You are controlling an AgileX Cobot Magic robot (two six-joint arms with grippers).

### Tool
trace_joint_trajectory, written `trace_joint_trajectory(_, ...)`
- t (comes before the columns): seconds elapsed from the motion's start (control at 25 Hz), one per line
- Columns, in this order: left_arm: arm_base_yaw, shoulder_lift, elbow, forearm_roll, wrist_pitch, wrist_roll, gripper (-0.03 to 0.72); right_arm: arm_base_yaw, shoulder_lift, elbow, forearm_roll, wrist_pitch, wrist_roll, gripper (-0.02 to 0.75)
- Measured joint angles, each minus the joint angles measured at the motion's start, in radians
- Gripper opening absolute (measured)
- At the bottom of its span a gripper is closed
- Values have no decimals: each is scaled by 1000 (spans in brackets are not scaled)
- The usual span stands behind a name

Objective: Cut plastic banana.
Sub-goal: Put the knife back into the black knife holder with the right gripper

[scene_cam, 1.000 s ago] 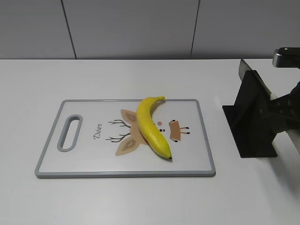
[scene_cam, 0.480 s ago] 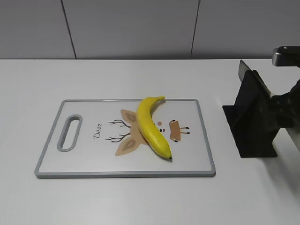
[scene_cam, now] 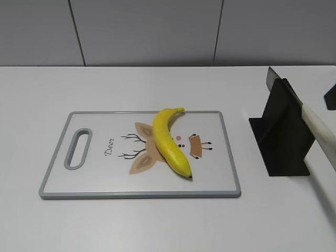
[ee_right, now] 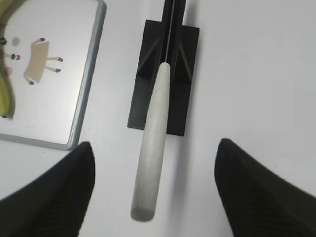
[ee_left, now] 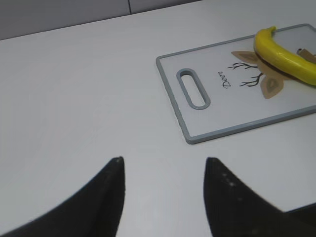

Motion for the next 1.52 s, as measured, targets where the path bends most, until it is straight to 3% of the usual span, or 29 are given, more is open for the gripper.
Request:
trace_joint_trajectory(0.4,0,0,1,-9,0,0,486,-1,-434,219,85,65,-138,587)
trace_joint_trajectory(0.68,0,0,1,-15,0,0,595,-1,-694,326,121,136,-214,587)
trace_joint_trajectory(1.0,0,0,1,-17,0,0,590,-1,-903,374,133,219,-259,587)
trace_joint_trajectory(1.52,0,0,1,-14,-1,1,589,-1,-1117,381,150,228,-227,587)
